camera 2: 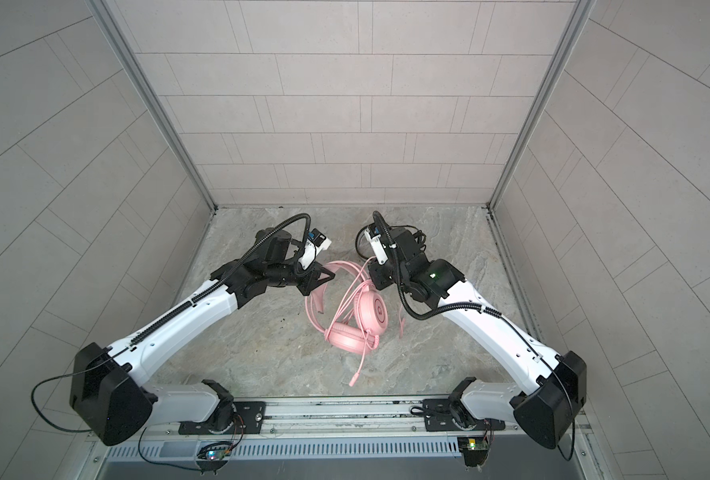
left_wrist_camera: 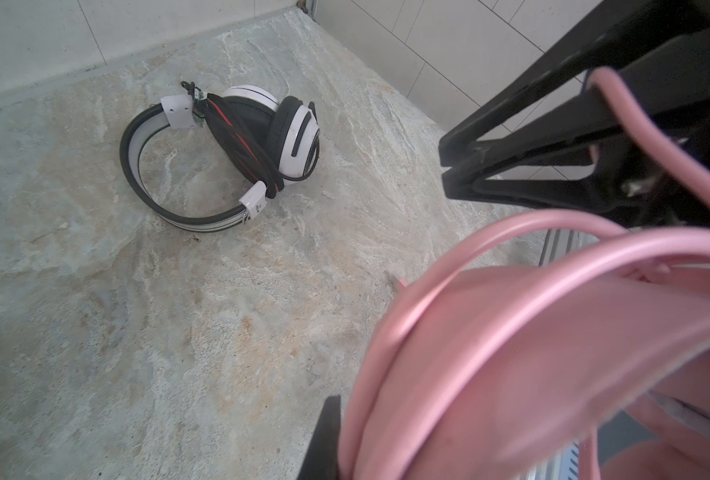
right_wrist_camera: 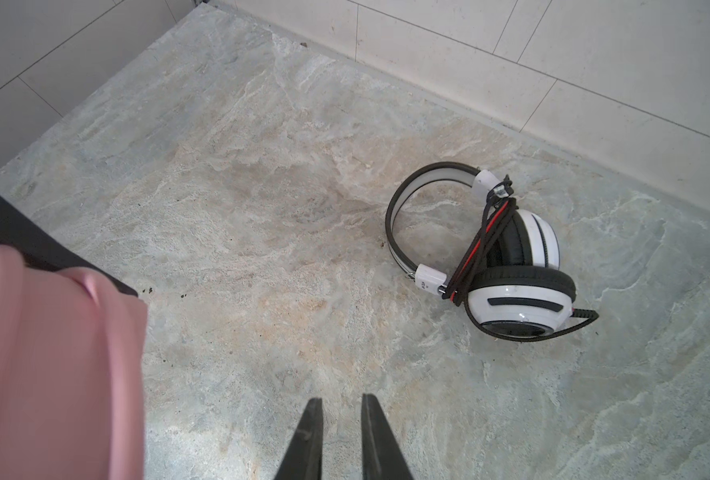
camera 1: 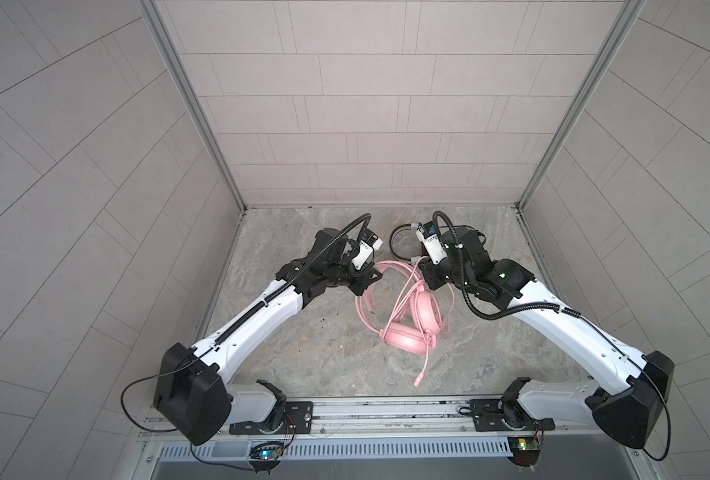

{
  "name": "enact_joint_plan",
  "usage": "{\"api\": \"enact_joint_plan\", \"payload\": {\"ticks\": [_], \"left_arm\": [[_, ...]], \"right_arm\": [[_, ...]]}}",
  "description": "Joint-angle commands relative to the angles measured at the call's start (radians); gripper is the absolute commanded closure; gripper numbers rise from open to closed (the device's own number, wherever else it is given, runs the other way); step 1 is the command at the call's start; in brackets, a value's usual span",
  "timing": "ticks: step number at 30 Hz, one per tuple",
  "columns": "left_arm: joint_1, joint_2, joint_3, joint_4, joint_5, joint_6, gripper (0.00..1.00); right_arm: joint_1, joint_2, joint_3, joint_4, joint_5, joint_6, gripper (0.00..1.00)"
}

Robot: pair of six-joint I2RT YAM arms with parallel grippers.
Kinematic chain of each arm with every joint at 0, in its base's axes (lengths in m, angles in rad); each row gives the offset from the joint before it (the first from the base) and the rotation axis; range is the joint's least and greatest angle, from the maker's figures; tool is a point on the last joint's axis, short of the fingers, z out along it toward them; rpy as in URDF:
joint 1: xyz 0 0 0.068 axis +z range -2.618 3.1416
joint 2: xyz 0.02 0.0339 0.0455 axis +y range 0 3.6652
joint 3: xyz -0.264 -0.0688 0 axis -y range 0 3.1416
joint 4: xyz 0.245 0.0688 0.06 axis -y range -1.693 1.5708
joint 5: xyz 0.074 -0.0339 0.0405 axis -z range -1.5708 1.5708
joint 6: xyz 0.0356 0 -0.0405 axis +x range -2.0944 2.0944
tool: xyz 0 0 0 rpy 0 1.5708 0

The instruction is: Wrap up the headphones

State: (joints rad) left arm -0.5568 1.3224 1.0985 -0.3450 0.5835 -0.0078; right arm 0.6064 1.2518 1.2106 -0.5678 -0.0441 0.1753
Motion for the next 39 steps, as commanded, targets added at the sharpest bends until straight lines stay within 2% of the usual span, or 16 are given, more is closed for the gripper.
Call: {"api": "enact_joint_plan", "payload": {"ticks": [1,6,10,14,20,32,39], "left_arm": [[0.006,-0.042,-0.008,0.097,0.097,-0.052,1.0],[0.03,-0.066,-0.032,0.16,0.121,-0.094,1.0],[0.045,-0.088,-0.056,0.21,0.143,-0.116,1.0],[0.048,-0.098,-0.062,0.234,0.164,-0.128,1.0],[0.07,-0.12,-0.105,0.358,0.214,-0.206,1.0],[0.096,-0.13,-0.124,0.424,0.245,-0.253,1.0],[0.137,-0.134,-0.155,0.53,0.27,-0.338,1.0]], "right_arm": [[-0.014,-0.039,-0.038,0.06,-0.029,0.038,0.79],[-0.019,-0.061,-0.121,0.125,-0.079,0.072,0.74],[-0.022,-0.062,-0.183,0.185,-0.141,0.085,0.64],[-0.024,-0.057,-0.233,0.246,-0.185,0.109,0.64],[-0.028,-0.026,-0.335,0.398,-0.233,0.159,0.64],[-0.029,0.213,-0.383,0.693,-0.325,0.256,0.68],[-0.029,0.369,-0.409,0.829,-0.359,0.328,0.72]]}}
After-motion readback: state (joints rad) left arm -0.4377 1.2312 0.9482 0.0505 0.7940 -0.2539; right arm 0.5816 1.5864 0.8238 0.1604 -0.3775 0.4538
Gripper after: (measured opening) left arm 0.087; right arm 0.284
